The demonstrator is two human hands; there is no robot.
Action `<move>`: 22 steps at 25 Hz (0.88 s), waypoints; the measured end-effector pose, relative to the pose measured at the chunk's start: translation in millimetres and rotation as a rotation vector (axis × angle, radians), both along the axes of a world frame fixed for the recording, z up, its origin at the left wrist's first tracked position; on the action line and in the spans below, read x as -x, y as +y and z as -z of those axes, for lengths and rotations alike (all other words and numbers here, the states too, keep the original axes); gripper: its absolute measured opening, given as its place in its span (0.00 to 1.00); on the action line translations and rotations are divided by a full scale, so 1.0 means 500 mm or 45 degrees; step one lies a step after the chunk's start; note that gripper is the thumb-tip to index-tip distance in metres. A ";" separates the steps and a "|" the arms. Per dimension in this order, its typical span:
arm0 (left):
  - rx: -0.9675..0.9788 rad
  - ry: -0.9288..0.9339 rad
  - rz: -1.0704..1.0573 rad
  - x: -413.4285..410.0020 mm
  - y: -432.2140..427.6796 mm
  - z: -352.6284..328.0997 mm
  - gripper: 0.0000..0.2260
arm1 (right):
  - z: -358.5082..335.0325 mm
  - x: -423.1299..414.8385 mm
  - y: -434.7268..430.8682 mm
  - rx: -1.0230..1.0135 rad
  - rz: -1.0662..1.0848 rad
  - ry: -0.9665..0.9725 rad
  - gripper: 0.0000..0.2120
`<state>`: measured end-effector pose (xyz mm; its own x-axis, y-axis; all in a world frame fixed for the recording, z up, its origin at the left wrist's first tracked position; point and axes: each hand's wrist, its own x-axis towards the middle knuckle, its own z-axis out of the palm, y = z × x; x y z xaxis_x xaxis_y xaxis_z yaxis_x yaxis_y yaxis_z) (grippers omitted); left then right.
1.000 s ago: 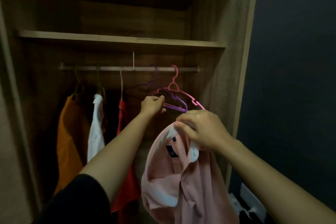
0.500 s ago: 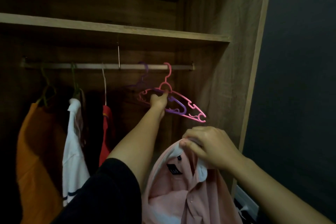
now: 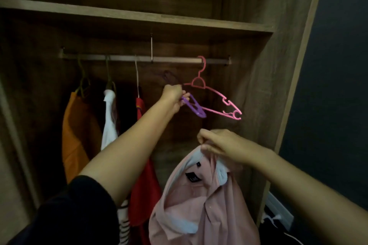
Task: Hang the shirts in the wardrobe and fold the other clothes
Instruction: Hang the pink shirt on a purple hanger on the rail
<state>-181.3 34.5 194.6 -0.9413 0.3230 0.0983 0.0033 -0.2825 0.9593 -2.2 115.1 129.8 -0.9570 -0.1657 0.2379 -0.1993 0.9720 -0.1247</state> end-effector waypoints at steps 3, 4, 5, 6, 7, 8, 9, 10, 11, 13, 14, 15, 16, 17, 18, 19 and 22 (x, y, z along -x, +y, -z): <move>0.105 0.059 -0.080 -0.039 -0.108 0.040 0.13 | 0.003 0.010 -0.026 0.010 -0.067 -0.160 0.04; 0.168 0.104 -0.116 -0.054 -0.147 0.060 0.12 | 0.010 0.014 -0.035 0.020 -0.094 -0.250 0.03; 0.236 0.160 -0.172 -0.076 -0.197 0.087 0.10 | 0.013 0.015 -0.046 -0.016 -0.136 -0.358 0.04; 0.314 0.238 -0.235 -0.096 -0.242 0.111 0.09 | 0.012 0.021 -0.050 -0.180 -0.105 -0.407 0.07; 0.420 0.340 -0.312 -0.115 -0.288 0.138 0.09 | 0.013 0.025 -0.053 -0.293 -0.071 -0.388 0.10; 0.534 0.450 -0.400 -0.143 -0.337 0.169 0.09 | 0.017 0.026 -0.058 -0.391 -0.078 -0.345 0.12; 0.619 0.557 -0.471 -0.177 -0.383 0.200 0.08 | 0.021 0.025 -0.059 -0.392 -0.072 -0.304 0.14; 0.657 0.650 -0.501 -0.217 -0.425 0.227 0.07 | 0.023 0.024 -0.056 -0.401 -0.084 -0.241 0.17; 0.677 0.716 -0.494 -0.256 -0.464 0.249 0.07 | 0.026 0.020 -0.055 -0.356 -0.091 -0.203 0.21; 0.730 0.759 -0.468 -0.318 -0.522 0.273 0.10 | 0.033 0.019 -0.048 -0.233 -0.049 -0.187 0.27; 0.767 0.751 -0.470 -0.342 -0.545 0.277 0.11 | 0.038 0.015 -0.049 -0.174 -0.021 -0.202 0.28; 0.790 0.732 -0.473 -0.362 -0.565 0.277 0.11 | 0.041 0.009 -0.050 -0.097 -0.010 -0.188 0.28; 0.802 0.710 -0.462 -0.380 -0.583 0.273 0.10 | 0.046 0.007 -0.052 -0.029 -0.007 -0.178 0.28; 0.822 0.711 -0.444 -0.396 -0.599 0.269 0.09 | 0.051 0.002 -0.056 0.040 -0.008 -0.180 0.29; 0.850 0.724 -0.425 -0.412 -0.609 0.264 0.09 | 0.056 -0.001 -0.061 0.111 -0.009 -0.180 0.29; 0.877 0.742 -0.413 -0.426 -0.616 0.259 0.09 | 0.061 -0.004 -0.066 0.189 -0.021 -0.169 0.29; 0.927 0.771 -0.439 -0.457 -0.622 0.237 0.09 | 0.053 -0.013 -0.088 0.387 -0.015 -0.135 0.28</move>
